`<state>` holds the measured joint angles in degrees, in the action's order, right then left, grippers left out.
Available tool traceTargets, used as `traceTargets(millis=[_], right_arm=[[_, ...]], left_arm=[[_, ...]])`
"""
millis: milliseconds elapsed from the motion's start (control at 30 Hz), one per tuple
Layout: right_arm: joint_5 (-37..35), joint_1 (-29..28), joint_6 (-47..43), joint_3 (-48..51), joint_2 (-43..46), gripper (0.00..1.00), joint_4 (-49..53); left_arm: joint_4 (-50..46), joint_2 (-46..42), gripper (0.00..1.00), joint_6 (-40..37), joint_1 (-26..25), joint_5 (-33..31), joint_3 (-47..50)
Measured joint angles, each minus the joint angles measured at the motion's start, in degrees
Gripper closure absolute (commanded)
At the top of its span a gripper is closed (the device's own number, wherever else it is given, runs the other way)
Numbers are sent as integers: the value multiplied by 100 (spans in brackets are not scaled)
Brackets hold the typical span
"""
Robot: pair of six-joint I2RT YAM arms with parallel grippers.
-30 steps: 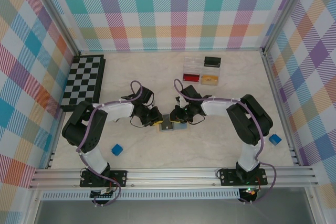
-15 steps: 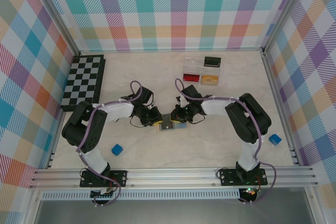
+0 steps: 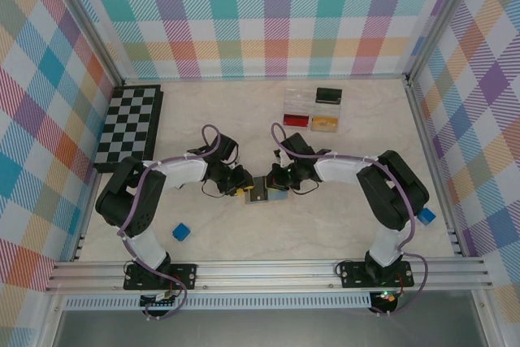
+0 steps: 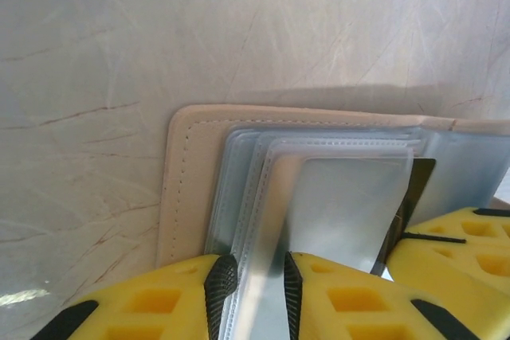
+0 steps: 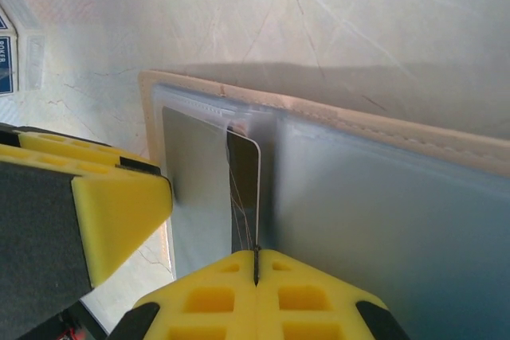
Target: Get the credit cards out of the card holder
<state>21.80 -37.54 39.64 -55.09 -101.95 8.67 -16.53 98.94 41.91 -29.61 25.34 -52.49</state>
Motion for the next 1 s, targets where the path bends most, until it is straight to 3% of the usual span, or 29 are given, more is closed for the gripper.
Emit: traceTargets(millis=[333, 500, 600, 1000], right_arm=[[-428, 0, -103, 7, 50, 100, 378], [-444, 0, -116, -11, 50, 82, 511], [-422, 0, -111, -31, 50, 77, 533], [22, 0, 26, -52, 39, 74, 249]], left_arm=[[-337, -42, 68, -170, 0, -219, -177], [-590, -269, 70, -262, -2, -428, -208], [-579, -448, 74, -280, -2, -444, -208], [-133, -271, 83, -227, -107, -166, -192]])
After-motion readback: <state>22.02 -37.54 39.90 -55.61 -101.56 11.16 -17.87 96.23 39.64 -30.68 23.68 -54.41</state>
